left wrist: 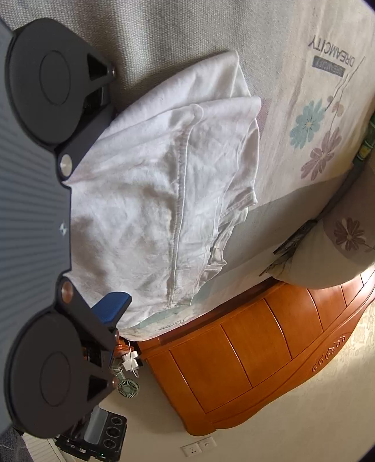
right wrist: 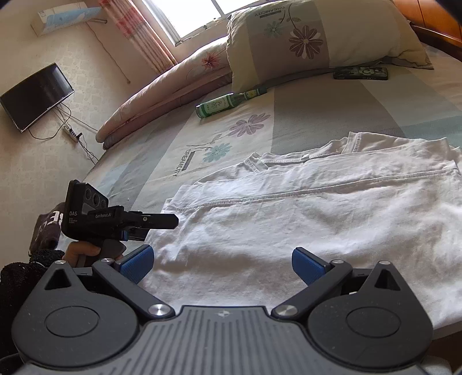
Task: Fold clothes
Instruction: 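Roll the left gripper and grasp the folded edge of the shirt, then lift the grasped shirt edge with the left gripper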
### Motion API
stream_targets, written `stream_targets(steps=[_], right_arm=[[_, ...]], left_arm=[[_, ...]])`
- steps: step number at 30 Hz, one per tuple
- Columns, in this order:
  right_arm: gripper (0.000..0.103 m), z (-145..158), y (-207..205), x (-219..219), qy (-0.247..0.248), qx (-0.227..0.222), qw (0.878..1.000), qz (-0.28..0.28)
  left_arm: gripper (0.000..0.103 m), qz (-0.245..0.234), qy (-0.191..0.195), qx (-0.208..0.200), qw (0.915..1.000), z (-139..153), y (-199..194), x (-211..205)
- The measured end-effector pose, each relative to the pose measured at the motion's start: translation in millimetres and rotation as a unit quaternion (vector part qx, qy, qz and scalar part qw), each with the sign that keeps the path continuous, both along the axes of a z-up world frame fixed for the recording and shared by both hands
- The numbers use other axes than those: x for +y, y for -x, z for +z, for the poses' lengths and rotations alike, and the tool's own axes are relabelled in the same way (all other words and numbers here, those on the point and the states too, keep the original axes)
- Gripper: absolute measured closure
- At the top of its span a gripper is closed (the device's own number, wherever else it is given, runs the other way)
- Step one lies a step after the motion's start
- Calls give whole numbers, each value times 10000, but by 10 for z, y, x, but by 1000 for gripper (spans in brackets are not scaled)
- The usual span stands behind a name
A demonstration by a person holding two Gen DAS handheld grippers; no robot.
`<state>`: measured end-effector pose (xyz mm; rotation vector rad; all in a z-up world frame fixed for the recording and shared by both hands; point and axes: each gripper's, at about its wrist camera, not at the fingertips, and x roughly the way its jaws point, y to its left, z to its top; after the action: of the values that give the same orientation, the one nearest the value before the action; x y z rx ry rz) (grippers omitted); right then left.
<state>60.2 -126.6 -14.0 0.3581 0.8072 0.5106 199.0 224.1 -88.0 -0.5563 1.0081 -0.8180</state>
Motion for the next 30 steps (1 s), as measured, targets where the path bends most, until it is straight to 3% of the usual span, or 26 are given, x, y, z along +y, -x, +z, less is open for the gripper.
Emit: stream_targets(steps=[2,3,4,5,6,7,11,14,23,30], right_arm=[[0,-6,22,-59,-10,-8,10000,-63],[0,-15,25,-89,-20,8,9999,-110],[0,-25,28,-118,-31,25,9999,-156],[0,-36,27,-140,-59,33,9998,-188],[0,-50,22,-166,-104,51,9997,-224],[0,-64,9,-189,-140,69,9995,-260],[0,-92,-80,-272,-196,100,9992,-336],[0,-102,-208,-306,-263,108,9989,-366],[0,-336,-521,-49,-274,417,9984,-265],[0,-581,-852,84,-14,568,9978,-335]], left_arm=[[44,245,-16,104,9996,-38,14,112],[56,533,16,365,9979,-93,-9,191],[84,761,-27,634,9951,-161,-26,258],[92,980,-54,894,9911,-227,-41,323],[92,1072,127,1037,9887,-276,-38,356],[92,1119,74,1029,9884,-259,-28,339],[96,1113,-735,698,9886,-8,-1,117],[98,1086,-1050,579,9868,118,6,11],[98,1140,-971,446,9877,247,45,-34],[98,1229,-880,475,9874,272,71,-45]])
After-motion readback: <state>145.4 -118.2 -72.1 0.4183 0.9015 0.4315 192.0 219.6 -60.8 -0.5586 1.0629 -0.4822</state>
